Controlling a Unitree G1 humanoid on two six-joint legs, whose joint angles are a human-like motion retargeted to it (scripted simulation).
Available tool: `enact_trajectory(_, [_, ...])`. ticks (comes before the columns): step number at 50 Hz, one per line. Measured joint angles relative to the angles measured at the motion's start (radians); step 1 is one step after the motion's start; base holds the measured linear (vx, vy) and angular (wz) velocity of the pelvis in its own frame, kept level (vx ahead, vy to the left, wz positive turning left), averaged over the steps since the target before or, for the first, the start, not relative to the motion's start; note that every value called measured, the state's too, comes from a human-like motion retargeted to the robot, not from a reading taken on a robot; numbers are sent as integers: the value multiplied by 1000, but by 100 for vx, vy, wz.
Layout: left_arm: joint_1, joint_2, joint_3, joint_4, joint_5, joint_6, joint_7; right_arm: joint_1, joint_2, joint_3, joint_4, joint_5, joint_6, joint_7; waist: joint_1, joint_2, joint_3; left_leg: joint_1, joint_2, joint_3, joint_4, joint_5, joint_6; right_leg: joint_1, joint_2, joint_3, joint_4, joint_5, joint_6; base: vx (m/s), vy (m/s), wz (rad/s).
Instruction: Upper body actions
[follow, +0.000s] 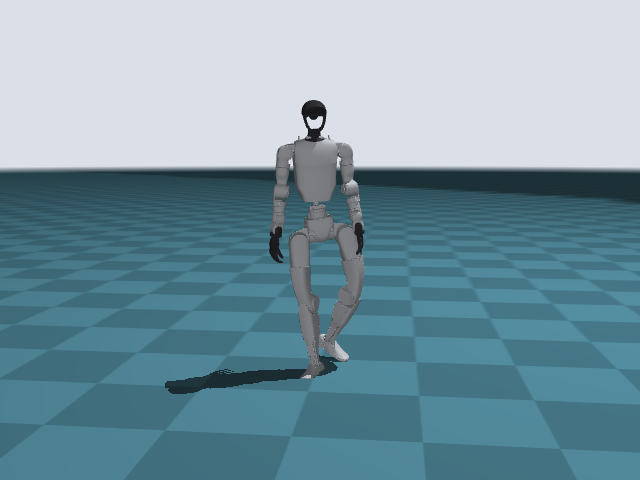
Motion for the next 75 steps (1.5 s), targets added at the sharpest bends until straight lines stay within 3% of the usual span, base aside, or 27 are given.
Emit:
enact_trajectory(4, [-14, -34, -30, -24, 30, -24, -17, -10, -3, -6, -30, 2, -10, 2, 30, 16, 25, -130, -115, -246, 18, -67, -41, 2, 22, 66, -1, 14, -8, 3, -8, -134])
enact_trajectory(8, [-9, -42, -80, -22, 84, -43, -2, -7, 5, -2, -68, -5, -15, 16, 56, 60, 40, -136, -152, -290, -200, -119, -42, 20, 78, 120, -1, 17, -17, 11, -3, -126])
enact_trajectory(10, [3, -39, -97, -9, 109, -45, 8, -3, 15, 4, -79, -8, -19, 18, 63, 101, 46, -123, -173, -339, -359, -111, -64, 38, 136, 146, -2, 10, -24, 15, -4, -109])
enact_trajectory(12, [15, -38, -104, 16, 129, -44, 10, 1, 19, 11, -79, -10, -21, 27, 36, 128, 42, -104, -212, -421, -430, -16, 0, 56, 170, 167, -1, 1, -24, 22, -1, -28])
enact_trajectory(13, [25, -37, -104, 29, 135, -42, 6, 4, 21, 15, -75, -14, -21, 33, -5, 141, 30, -98, -193, -444, -408, -33, -31, 56, 175, 159, 3, -6, -18, 24, 0, -14])
enact_trajectory(15, [44, -39, -77, 54, 145, -34, -4, 8, 30, 39, -67, -17, -18, 40, 10, 140, 17, -119, -155, -374, -406, 0, -67, 48, 182, 223, 15, -3, -17, 15, -2, -88])
enact_trajectory(17, [44, -34, -60, 73, 140, -20, -3, 3, 45, 45, -60, 2, -24, 30, -43, 147, 23, -101, -158, -404, -418, -8, -60, 52, 190, 191, 18, -10, -16, -1, -7, 1])
enact_trajectory(21, [67, -28, -30, 80, 109, -2, -6, 11, 49, 88, -34, 23, -50, 14, -17, 131, 28, -75, -163, -374, -442, 6, -61, 61, 190, 206, 21, -11, -28, 7, -6, -29])
enact_trajectory(28, [33, -28, -17, 40, 47, 4, -16, -32, 22, 187, -18, -201, -9, -13, 37, 103, 73, -133, -204, -432, -435, 82, -75, 69, 159, 93, -22, -6, -44, -9, -5, 74])
enact_trajectory(30, [18, -31, -30, 21, 46, 1, -9, -28, 13, 203, -23, -241, -13, -17, 46, 93, 82, -131, -209, -406, -449, 67, -85, 76, 141, 32, -35, -14, -44, -12, -1, 192])
enact_trajectory(35, [1, -50, -61, -18, 37, -21, -3, -14, 1, 166, -7, -235, -16, -15, 88, 77, 68, -47, -145, 0, -472, -6, -81, 89, 103, -128, -46, -47, -28, -2, 8, 214])
enact_trajectory(43, [52, -63, -45, -22, 18, -37, 14, 13, 3, 91, 9, -157, -1, -23, 27, 38, -25, 108, -71, 466, -426, -37, -21, 98, 13, -359, -18, -115, 50, 8, 16, 252])
enact_trajectory(46, [65, -65, -18, 9, -14, -17, 30, 10, 8, 70, 11, -167, 8, -28, 8, 51, -49, 105, -73, 445, -453, 1, -19, 111, 15, -437, -7, -125, 80, 10, 21, 215])
enact_trajectory(48, [68, -67, -3, 28, -41, -2, 33, 11, 11, 56, 4, -164, 4, -31, 22, 85, -48, 98, -78, 369, -514, 21, -81, 126, 52, -478, -1, -130, 90, 6, 27, 141])
enact_trajectory(49, [68, -70, 6, 38, -54, 2, 34, 12, 9, 51, 0, -160, -2, -30, 37, 98, -46, 101, -97, 346, -549, 16, -82, 135, 65, -490, 0, -128, 93, 11, 30, 99])
enact_trajectory(55, [55, -90, 62, 67, -91, 4, 45, -7, 1, 37, -24, -128, -17, -25, 108, 118, -25, 69, -160, 210, -617, 24, -38, 174, 41, -569, 31, -83, 115, 3, 37, 69])
enact_trajectory(57, [54, -85, 44, 63, -91, -9, 47, -9, 0, 30, -38, -118, -47, -19, 102, 136, -18, 57, -155, 197, -614, 25, -18, 186, 22, -594, 72, -61, 92, 2, 31, 139])
enact_trajectory(60, [44, -68, 13, 70, -61, -2, 39, 6, -4, 32, -57, -118, -54, -19, 61, 180, -6, 23, -116, 83, -588, 36, 12, 184, -13, -498, 183, -23, 18, 8, 25, 191])
enact_trajectory(62, [21, -51, 8, 82, -32, 17, 35, 5, -2, 34, -46, -102, -46, -24, 41, 198, 15, 10, -97, 9, -574, 48, 26, 150, -39, -344, 289, -14, -17, 0, 18, 184])
enact_trajectory(65, [-3, -31, 7, 92, -12, 24, 47, 3, 7, 32, -21, -81, -48, -1, 27, 189, 32, -12, -111, -83, -575, 74, 48, 51, -27, -16, 425, -33, 37, 1, 8, 137])
enact_trajectory(68, [1, -14, 8, 81, -23, 9, 49, 16, 17, 41, -22, -80, -50, 2, 131, 149, 13, -32, -131, -46, -588, 90, 53, -33, 41, 342, 464, -103, 120, 10, 2, -15])
enact_trajectory(70, [10, -4, 8, 74, -24, 2, 44, 27, 23, 42, -25, -76, -54, -13, 132, 136, 7, -44, -140, -87, -589, 103, 58, -31, 80, 397, 408, -154, 131, 9, -6, 126])
enact_trajectory(73, [14, 17, 14, 86, -17, 8, 48, 32, 32, 41, -25, -71, -63, -11, 13, 118, 17, -53, -184, -258, -595, 137, 78, -20, 108, 296, 285, -185, 109, 12, -4, 271])
enact_trajectory(75, [21, 24, 14, 101, -23, 15, 72, 35, 31, 49, -25, -76, -65, -5, -4, 95, 22, -45, -212, -302, -598, 148, 81, -12, 127, 273, 188, -121, 26, 10, -6, 159])
